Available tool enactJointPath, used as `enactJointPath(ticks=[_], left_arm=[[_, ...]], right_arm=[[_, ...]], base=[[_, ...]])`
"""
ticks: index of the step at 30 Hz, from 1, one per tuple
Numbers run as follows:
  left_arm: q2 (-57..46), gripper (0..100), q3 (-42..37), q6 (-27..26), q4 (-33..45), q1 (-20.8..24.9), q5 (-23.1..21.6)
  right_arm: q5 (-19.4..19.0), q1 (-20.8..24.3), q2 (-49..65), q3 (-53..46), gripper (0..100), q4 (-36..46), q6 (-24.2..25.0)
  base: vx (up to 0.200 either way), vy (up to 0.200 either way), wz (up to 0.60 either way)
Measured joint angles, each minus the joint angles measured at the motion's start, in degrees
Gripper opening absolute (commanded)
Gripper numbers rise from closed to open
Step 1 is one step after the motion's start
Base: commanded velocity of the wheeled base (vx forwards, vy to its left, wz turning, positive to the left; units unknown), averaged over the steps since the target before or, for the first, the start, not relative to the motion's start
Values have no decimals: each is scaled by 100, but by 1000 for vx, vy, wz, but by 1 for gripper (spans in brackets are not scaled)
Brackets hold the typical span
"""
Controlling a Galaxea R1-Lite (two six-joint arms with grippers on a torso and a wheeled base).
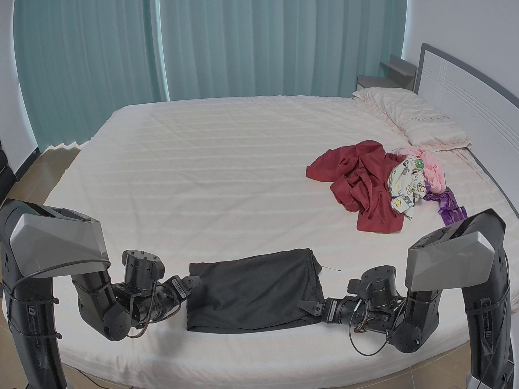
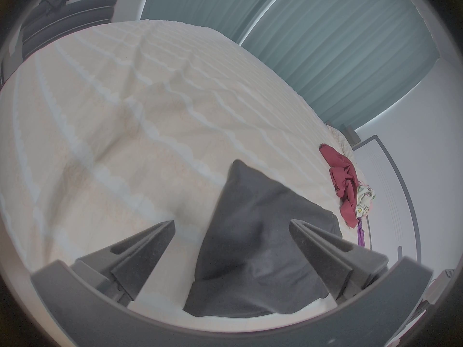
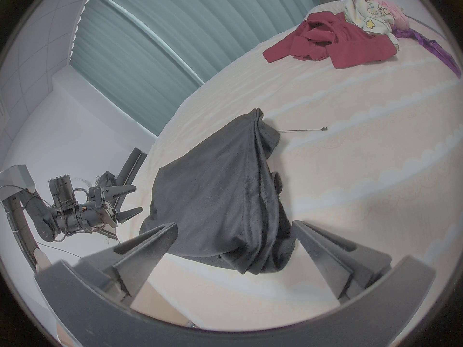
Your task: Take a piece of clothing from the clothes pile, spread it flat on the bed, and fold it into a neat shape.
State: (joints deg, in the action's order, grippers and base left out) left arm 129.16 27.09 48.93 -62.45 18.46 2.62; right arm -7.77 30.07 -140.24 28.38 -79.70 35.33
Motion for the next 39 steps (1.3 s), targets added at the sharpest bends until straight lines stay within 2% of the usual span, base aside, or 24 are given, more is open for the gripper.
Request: enactJointPath(ticks=[8, 9, 27, 39], left_arm=[[63, 100, 56, 0, -11, 20, 6], [69, 100, 56, 0, -12, 20, 6], [99, 100, 77, 0, -11, -2, 9], [108, 100, 78, 0, -11, -18, 9]], right_arm=[[-63, 29, -33, 262, 100, 255, -110], [-63, 29, -37, 304, 0, 332, -115], [123, -20, 55, 295, 0, 521, -194], [101, -127, 265, -49, 0, 572, -627]], base=[[0, 0, 0], [0, 0, 0], [0, 0, 0], [0, 0, 0]])
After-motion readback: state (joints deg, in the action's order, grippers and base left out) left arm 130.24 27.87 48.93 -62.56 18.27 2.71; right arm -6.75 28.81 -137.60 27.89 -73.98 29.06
